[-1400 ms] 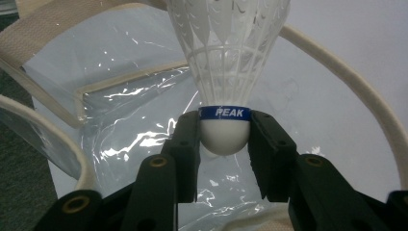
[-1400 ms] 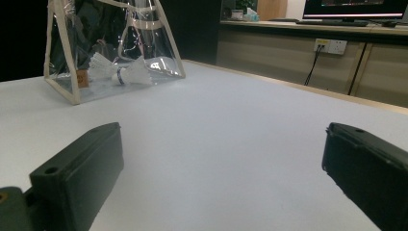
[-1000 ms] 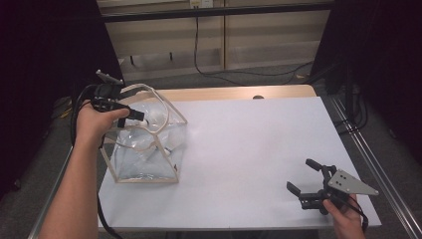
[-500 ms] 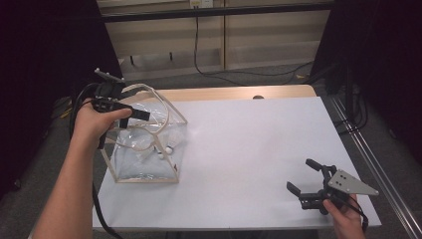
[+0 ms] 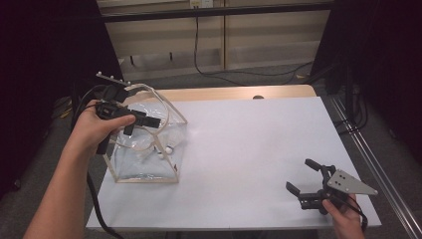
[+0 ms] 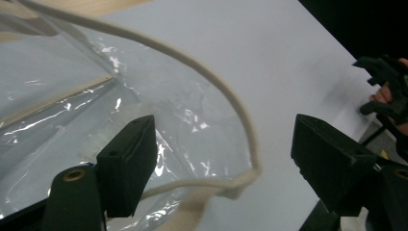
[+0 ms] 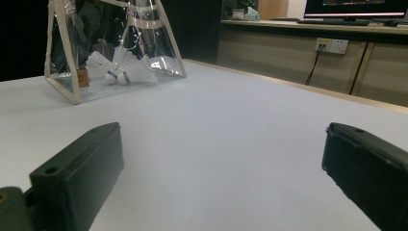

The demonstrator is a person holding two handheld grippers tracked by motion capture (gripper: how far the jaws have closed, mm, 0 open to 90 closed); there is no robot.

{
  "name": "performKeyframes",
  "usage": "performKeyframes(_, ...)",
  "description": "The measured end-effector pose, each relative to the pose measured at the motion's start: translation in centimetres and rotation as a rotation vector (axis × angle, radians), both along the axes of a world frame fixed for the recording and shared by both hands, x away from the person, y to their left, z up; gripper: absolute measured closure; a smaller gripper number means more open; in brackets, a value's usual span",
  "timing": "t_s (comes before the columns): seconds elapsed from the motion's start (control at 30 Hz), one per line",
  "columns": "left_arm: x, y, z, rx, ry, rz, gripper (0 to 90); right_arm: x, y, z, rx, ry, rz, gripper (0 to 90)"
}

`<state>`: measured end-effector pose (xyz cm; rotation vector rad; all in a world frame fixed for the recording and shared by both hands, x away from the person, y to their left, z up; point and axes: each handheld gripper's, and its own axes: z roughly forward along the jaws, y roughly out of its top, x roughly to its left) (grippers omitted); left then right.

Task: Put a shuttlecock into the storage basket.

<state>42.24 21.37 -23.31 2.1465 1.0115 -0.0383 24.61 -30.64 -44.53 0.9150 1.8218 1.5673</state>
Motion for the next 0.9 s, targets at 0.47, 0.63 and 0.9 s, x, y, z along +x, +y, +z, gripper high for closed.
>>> performKeyframes(0.47, -1.8, -0.5, -0.1, -0.035, 0.0, -0.108, 17.3, 0.0, 0.1, 0.0, 0.001, -0.002, 0.002, 0.7)
performKeyframes(0.63, -2.3, -0.3, -0.1, -0.041, -0.008, -0.12, 16.9, 0.0, 0.1, 0.0, 0.001, 0.0, 0.004, 0.7)
performKeyframes(0.9, -3.1, -0.7, 0.2, -0.038, -0.017, -0.169, 16.8, 0.1, 0.2, 0.0, 0.001, 0.002, 0.005, 0.7)
